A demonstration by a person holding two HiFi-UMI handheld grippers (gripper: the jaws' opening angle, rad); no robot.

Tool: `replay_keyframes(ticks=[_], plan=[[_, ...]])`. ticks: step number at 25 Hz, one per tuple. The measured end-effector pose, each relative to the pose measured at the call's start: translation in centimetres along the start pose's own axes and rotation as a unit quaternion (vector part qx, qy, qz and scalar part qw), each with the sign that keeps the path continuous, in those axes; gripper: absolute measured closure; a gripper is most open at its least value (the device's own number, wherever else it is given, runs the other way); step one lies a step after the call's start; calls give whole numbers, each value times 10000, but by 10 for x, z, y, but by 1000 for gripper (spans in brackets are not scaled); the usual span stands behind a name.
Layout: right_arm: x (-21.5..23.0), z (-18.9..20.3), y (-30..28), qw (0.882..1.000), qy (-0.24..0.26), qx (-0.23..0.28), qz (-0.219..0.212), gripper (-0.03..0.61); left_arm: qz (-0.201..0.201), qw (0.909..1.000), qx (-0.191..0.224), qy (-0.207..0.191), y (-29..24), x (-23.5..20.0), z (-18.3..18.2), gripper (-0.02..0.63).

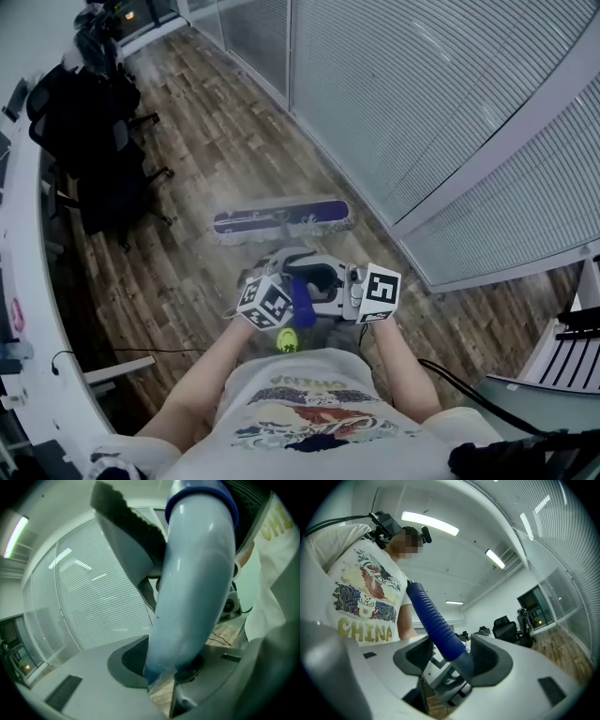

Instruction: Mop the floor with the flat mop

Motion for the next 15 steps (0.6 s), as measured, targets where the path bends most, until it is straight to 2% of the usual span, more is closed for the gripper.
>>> replay_keyframes(ticks=[7,12,15], plan=[[91,-1,2,9994,-8,-237,-268,327,-90,9999,-103,35,-44,-77,27,540],[193,-17,30,9985,-53,-281,-465,325,-293,9988,-365,118,-111,-159,44,540],[262,-40,55,9987,-88,-139,-486,325,-394,9982,-416,169,-159,-218,40,540]])
Point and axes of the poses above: the fingertips, and each gripper's own axes: y backward along the fingers, x to its right, z out of its underside, the point moved 6 cm from there along y, backward along the fingers, and after that the axes turned 2 degrees about -z, right-handed, at the moved point
